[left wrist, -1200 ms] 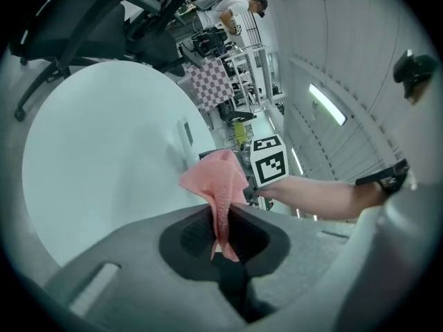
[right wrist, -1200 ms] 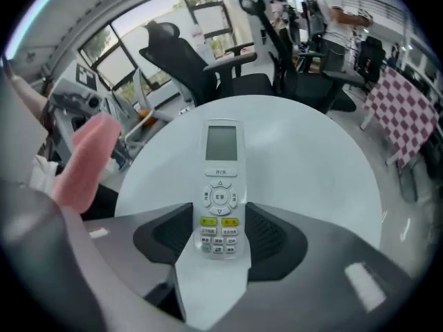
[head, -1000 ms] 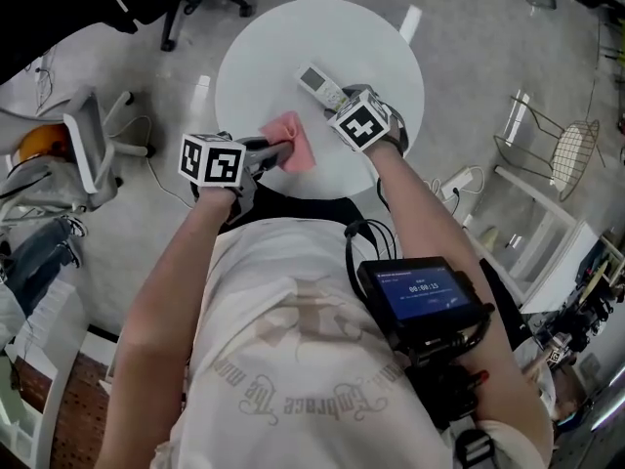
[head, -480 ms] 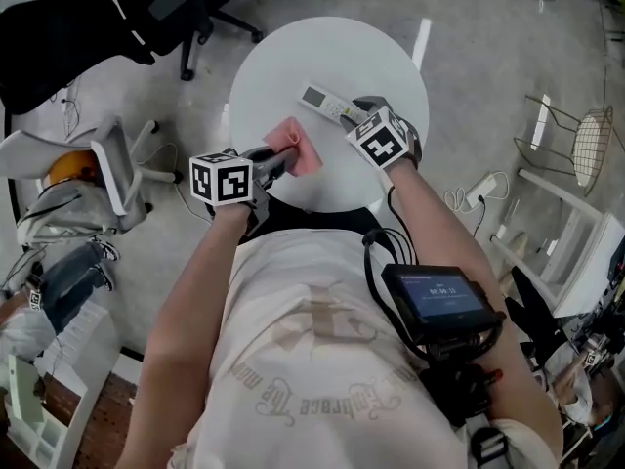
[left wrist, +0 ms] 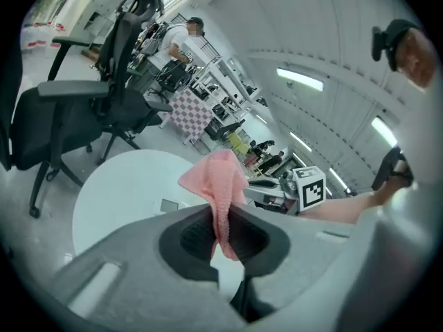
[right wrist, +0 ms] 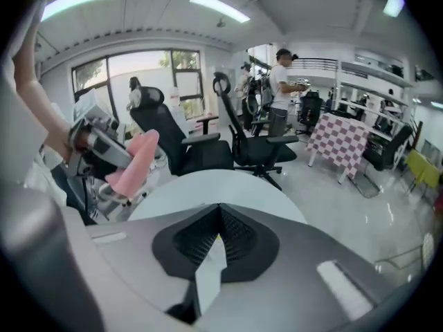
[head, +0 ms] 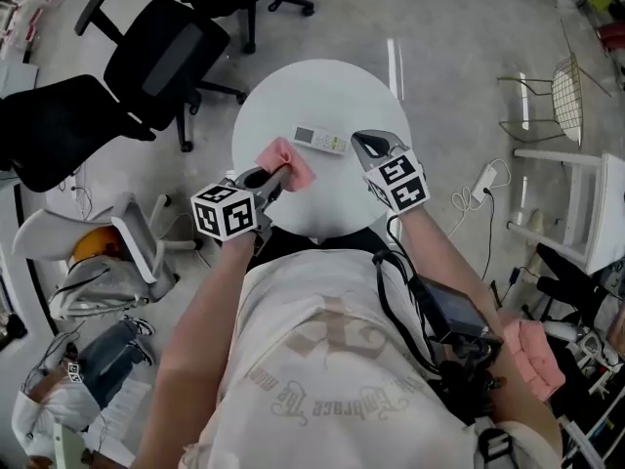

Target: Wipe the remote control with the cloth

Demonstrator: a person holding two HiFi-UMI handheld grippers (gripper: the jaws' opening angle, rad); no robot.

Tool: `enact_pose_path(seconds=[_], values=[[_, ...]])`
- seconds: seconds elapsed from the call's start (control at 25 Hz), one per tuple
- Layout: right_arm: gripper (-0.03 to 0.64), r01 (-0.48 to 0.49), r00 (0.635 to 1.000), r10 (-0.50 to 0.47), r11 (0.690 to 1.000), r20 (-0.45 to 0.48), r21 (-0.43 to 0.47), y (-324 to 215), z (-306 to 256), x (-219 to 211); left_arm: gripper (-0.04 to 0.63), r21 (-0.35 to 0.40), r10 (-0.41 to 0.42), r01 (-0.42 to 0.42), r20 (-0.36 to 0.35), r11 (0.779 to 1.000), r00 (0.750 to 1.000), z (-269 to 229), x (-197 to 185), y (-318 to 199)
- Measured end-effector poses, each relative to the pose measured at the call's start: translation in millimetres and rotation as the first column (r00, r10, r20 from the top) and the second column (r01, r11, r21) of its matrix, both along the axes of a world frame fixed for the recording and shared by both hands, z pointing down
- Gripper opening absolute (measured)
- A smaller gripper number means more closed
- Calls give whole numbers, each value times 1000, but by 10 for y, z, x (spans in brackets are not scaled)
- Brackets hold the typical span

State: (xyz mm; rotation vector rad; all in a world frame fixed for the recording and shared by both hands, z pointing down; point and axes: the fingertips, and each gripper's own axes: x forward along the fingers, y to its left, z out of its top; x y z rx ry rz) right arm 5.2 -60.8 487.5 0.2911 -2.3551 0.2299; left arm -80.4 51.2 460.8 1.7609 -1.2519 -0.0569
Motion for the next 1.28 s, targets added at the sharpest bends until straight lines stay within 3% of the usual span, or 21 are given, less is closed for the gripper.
enact_pose_path(seconds=[0.16,0.36,0.64,0.96,1.28], values=[[6,-167,965,182,982,189,-91,89,-468,113,20,92,31,-37,67,995,997,-254,-75,38],[6,-240,924,252,968,287,-76,378,-828,237,20,164,72,-91,117,982,990,-408,-182,192],[6,-323,884,317,945,342,-40,676,-1140,448,20,237,149,-183,156,954,976,-648,-139,272],[6,-394,847,385,918,366,-54,920,-1150,658,21,250,249,-286,169,925,954,-656,166,350],[6,-438,812,443,893,380,-104,1062,-1086,815,21,213,282,-316,174,925,943,-573,285,517]])
